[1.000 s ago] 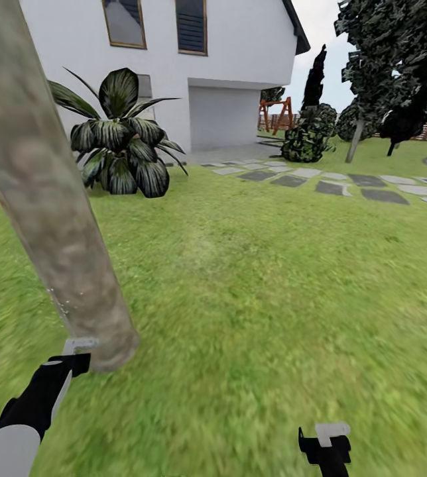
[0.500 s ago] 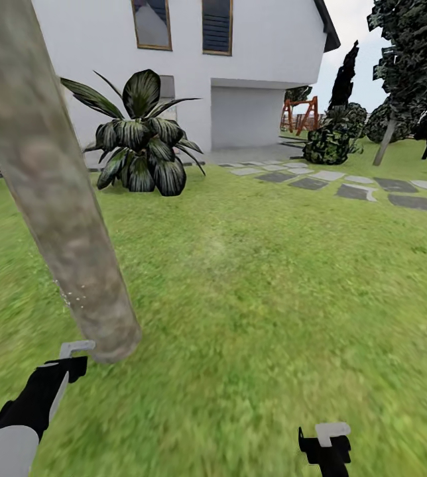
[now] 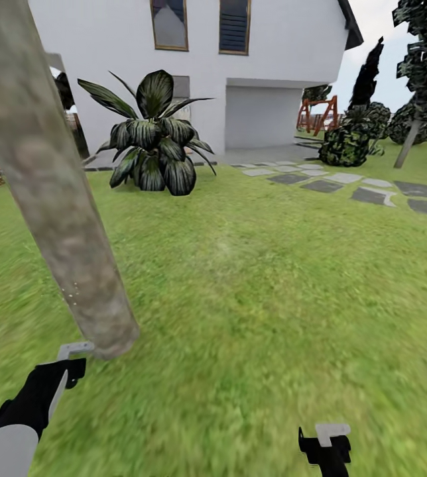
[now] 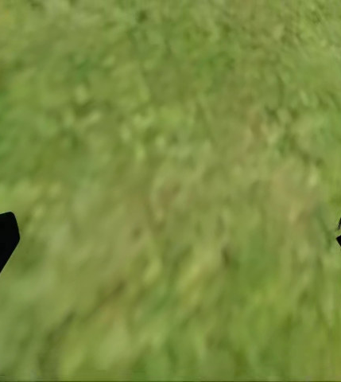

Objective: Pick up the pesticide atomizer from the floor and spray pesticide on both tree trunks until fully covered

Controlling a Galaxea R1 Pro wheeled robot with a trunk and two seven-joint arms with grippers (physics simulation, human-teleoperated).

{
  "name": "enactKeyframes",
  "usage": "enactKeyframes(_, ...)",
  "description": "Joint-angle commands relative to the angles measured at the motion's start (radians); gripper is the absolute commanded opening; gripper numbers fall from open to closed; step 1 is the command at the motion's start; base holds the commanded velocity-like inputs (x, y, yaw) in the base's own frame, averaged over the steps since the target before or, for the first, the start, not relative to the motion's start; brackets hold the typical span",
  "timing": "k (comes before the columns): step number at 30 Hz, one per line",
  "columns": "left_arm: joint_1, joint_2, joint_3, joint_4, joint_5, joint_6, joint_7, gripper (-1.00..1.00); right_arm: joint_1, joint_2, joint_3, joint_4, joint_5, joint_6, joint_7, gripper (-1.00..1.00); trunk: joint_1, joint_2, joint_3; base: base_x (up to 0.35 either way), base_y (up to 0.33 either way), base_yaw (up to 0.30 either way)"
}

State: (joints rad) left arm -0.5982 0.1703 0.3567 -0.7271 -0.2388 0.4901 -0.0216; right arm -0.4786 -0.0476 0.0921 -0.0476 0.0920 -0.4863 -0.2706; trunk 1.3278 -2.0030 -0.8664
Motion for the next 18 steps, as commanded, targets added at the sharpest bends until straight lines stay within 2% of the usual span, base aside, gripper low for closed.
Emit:
enactKeyframes(1,0.000,0.000,0.001,-0.001,0.000,0.000,0.000,-1.00,0.000,0.000,0.000,0.000,0.000,0.000,0.000,1.00,0.000,0.000,0.000,0.085,-0.272,0.276)
enactKeyframes(7,0.000,0.000,0.005,-0.006,0.005,-0.001,0.001,-1.00,0.000,0.000,0.000,0.000,0.000,0.000,0.001,1.00,0.000,0.000,0.000,0.015,-0.255,0.277)
enactKeyframes(10,-0.009,0.004,0.003,-0.006,0.006,0.004,-0.003,-1.00,0.000,0.000,0.000,0.000,0.000,0.000,0.000,1.00,0.000,0.000,0.000,-0.021,-0.041,0.253)
enactKeyframes(12,-0.016,0.006,0.000,-0.008,0.006,0.018,-0.008,-1.00,0.000,0.000,0.000,0.000,0.000,0.000,0.000,1.00,0.000,0.000,0.000,-0.003,-0.006,0.063)
enactKeyframes(14,-0.037,0.004,-0.004,-0.047,0.005,0.067,-0.011,-1.00,0.000,-0.001,0.000,0.000,0.000,0.000,0.000,1.00,0.000,0.000,0.000,-0.001,-0.001,0.017)
enactKeyframes(17,-0.089,-0.002,-0.011,-0.144,0.005,0.202,-0.019,-1.00,0.000,-0.001,0.000,0.000,0.000,0.000,0.001,1.00,0.000,0.000,0.000,0.000,0.000,0.004)
enactKeyframes(18,-0.106,0.000,-0.045,-0.182,0.004,0.232,-0.039,-1.00,0.000,-0.001,0.000,0.000,0.000,0.000,0.001,1.00,0.000,0.000,0.000,0.000,0.000,0.000)
